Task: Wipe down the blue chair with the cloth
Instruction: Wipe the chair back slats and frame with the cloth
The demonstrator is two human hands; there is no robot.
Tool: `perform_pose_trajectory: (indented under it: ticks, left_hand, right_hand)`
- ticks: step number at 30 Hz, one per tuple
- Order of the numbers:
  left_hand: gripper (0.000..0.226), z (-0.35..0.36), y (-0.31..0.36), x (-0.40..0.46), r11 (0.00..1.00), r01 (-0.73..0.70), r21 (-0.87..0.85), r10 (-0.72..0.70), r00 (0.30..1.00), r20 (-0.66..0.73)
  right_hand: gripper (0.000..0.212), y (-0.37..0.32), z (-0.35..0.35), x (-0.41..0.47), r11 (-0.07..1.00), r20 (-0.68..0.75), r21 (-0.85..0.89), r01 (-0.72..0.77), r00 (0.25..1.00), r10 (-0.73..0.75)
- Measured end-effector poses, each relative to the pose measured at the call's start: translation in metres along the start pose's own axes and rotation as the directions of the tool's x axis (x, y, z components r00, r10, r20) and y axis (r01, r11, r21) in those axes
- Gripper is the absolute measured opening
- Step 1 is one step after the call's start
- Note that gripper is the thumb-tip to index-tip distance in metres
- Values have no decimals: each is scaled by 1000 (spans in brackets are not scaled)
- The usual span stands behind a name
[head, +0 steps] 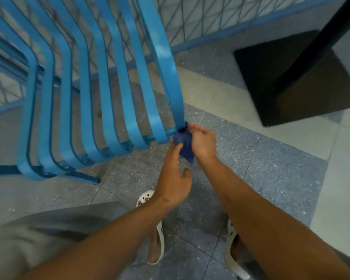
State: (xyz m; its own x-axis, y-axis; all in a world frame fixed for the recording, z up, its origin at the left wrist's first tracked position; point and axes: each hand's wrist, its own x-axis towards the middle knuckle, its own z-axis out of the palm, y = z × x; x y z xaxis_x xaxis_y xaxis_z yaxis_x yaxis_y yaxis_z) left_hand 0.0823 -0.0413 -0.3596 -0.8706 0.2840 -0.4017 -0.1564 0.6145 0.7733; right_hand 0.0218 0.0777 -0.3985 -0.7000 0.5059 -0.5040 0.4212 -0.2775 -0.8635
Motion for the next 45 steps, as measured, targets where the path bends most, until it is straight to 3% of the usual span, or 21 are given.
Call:
perform_pose_trajectory:
  ticks: [7,14,19,21,23,28,32,38,42,45]
  left_hand:
    - [38,-57,66,-14,966,-254,-47,228,925,-305]
    - [34,-98,130,-2,911,-347,-222,244,889,-386]
    - [46,-121,167,27,900,-323,-292,200,902,-382]
    - [41,-131,183,41,898,-295,-327,174,919,-353]
    - [22,-139,196,52,891,-271,-364,144,930,-340]
    - [12,-140,203,73,919,-202,-339,65,925,-374]
    - [14,-128,204,83,900,-190,-392,6,904,-427]
    - [19,-131,223,98,834,-95,-543,-134,920,-367]
    - [29,-131,222,111,857,-88,-507,-146,903,-403]
    - [42,-124,206,132,893,-103,-439,-115,890,-442]
  right_hand:
    - [30,-47,7,-53,983,-95,100,153,985,-144]
    - [37,-87,7,-85,895,-150,103,433,897,-417]
    - [38,-129,-5,-79,820,-10,-23,571,821,-572]
    - [35,-139,-8,-74,813,55,-76,577,816,-575]
    - [33,-142,-9,-75,815,88,-87,573,819,-567]
    - [32,-149,-8,-80,839,99,-100,535,844,-527]
    - [31,-152,-9,-82,845,124,-112,523,851,-510]
    - [30,-151,-12,-90,852,130,-138,505,862,-490]
    - [32,-155,-17,-94,824,194,-238,514,857,-478]
    - [29,-177,-30,-95,790,331,-354,501,857,-395]
